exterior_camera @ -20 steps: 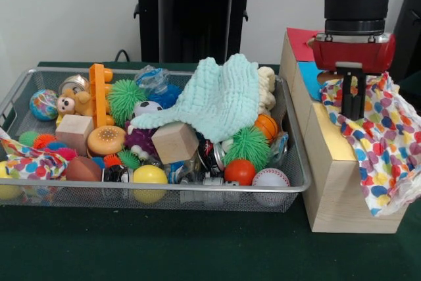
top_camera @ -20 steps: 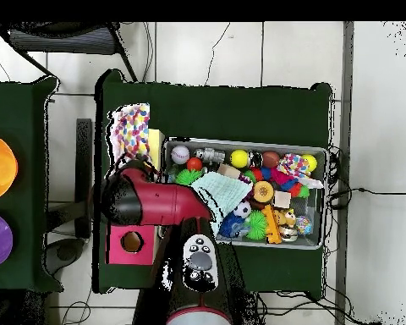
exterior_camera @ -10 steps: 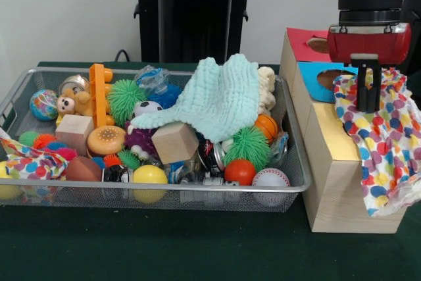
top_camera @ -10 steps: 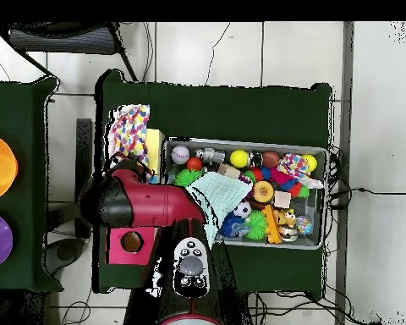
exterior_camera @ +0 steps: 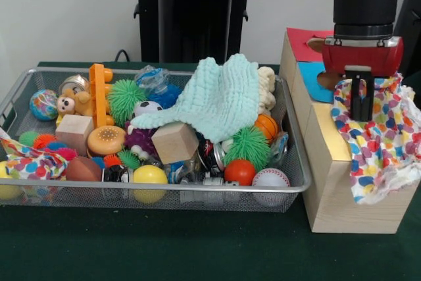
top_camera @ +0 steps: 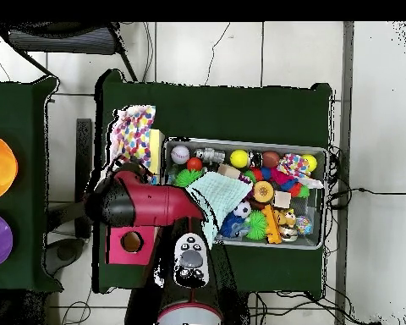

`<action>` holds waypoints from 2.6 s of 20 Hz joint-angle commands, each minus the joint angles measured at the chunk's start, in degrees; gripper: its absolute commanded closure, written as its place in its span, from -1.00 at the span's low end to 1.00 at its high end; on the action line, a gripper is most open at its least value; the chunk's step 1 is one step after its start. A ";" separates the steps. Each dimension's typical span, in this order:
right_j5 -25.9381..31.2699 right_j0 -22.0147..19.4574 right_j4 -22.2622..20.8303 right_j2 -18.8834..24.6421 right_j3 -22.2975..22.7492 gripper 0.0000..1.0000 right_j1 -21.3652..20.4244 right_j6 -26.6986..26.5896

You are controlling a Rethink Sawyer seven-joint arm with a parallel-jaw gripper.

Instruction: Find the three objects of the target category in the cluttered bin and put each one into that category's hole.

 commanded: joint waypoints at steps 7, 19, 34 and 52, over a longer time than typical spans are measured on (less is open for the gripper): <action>-6.93 -3.25 0.80 6.69 -1.71 1.00 8.35 8.57; 4.04 -0.15 2.94 1.78 -3.13 1.00 10.92 6.67; 14.56 7.86 2.62 -12.01 -17.08 1.00 21.18 6.67; 46.19 7.42 -0.83 -12.68 -17.02 1.00 10.31 -0.25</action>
